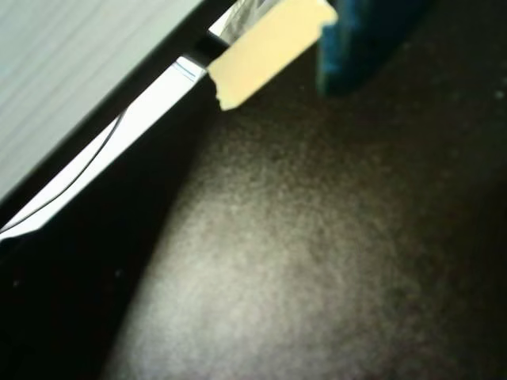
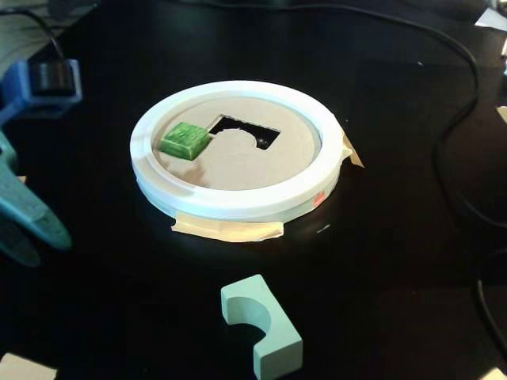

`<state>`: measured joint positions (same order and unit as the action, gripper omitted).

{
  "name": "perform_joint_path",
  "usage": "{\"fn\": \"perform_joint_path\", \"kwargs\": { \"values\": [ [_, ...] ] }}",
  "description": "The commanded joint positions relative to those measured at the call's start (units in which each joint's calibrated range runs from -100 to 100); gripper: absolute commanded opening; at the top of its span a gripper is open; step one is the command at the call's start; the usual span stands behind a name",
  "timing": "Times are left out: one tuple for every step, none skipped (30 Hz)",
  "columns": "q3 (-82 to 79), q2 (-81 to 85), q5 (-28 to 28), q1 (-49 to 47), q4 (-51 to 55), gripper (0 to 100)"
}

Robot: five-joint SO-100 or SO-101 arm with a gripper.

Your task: Pick up the square block and drop it in corresponding square shaped hole

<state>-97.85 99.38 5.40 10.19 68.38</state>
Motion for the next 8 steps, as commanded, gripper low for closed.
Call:
{"fn": "perform_joint_path", "kwargs": {
  "values": [
    [-0.1,0.6,-0.2,0.7,-1.9,81],
    [-0.1,0.6,-0.2,1.0,-1.9,81],
    [-0.1,0.6,-0.2,1.3,-1.9,81],
    [-0.1,0.6,-0.2,1.3,-1.9,81],
    [-0.1,0.6,-0.2,1.3,-1.9,81],
    [-0.1,0.6,-0.2,1.3,-1.9,81],
    [-0.1,0.6,-0.2,1.3,-1.9,81],
    [-0.1,0.6,-0.2,1.3,-1.9,81]
  ]
}}
